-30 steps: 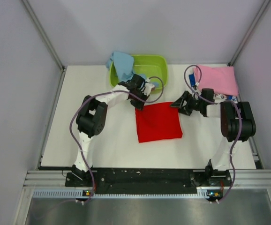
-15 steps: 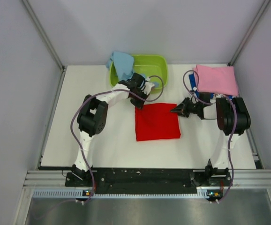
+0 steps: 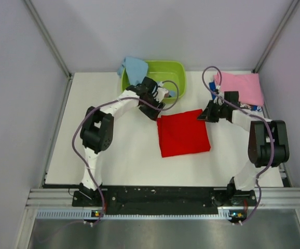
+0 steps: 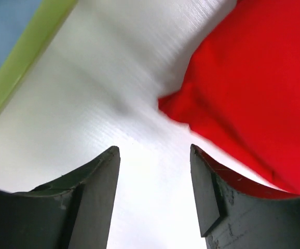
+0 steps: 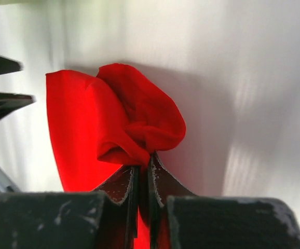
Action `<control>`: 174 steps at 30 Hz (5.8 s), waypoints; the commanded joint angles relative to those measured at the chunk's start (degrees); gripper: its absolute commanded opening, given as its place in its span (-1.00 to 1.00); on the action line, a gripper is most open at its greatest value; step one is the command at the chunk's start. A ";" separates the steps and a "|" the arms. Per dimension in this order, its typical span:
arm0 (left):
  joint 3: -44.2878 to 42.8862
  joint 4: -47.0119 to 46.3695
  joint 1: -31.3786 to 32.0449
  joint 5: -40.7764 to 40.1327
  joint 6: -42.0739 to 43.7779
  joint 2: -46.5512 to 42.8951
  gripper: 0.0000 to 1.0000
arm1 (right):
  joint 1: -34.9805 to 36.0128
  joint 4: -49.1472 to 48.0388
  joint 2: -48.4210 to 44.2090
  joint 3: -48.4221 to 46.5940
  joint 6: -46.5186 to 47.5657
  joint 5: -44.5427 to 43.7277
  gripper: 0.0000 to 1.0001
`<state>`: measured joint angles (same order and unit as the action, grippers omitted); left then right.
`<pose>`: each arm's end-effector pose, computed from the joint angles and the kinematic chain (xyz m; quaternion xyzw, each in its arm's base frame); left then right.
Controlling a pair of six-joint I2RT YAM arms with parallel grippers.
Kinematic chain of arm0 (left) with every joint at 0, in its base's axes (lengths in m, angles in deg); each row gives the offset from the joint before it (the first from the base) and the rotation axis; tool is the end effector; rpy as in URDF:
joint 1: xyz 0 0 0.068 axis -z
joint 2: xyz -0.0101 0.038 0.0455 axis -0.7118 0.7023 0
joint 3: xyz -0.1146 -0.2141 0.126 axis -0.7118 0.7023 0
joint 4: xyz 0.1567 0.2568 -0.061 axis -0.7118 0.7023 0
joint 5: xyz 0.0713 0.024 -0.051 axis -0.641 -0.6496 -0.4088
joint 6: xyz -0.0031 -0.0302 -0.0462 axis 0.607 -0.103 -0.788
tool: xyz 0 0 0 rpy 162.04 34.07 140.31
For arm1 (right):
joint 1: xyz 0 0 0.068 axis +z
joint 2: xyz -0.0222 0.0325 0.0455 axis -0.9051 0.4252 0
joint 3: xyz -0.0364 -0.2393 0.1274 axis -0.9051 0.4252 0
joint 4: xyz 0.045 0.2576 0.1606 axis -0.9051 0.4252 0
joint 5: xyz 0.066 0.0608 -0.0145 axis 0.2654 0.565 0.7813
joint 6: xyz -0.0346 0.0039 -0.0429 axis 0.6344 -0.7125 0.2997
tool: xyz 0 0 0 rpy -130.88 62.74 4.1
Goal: Fold and stack the t-shirts
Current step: Put the neatly folded tshirt into the corner of the board with the right arm
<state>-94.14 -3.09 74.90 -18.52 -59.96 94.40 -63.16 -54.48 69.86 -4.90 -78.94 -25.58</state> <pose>0.4367 -0.2561 0.1749 0.3726 0.8930 -0.1321 0.2151 0.3796 0.0331 0.1357 0.0568 0.8965 0.3510 0.2645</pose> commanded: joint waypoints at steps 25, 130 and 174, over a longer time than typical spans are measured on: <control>9.89 6.70 -4.73 -7.03 11.13 -24.36 0.47 | -1.41 20.27 1.38 -30.76 16.13 -31.41 -1.00; 2.69 12.59 -8.51 -21.70 16.93 -15.40 0.52 | -15.30 -4.59 37.25 -72.78 73.53 -49.15 0.19; 81.25 -83.09 -23.01 -4.56 -4.25 -54.96 0.98 | -2.64 -43.42 -40.63 39.78 17.18 -35.28 0.97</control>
<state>-17.07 -61.31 52.21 -23.51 -60.02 37.11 -66.07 -82.92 29.40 30.93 -61.52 -57.14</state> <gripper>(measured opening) 0.987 0.987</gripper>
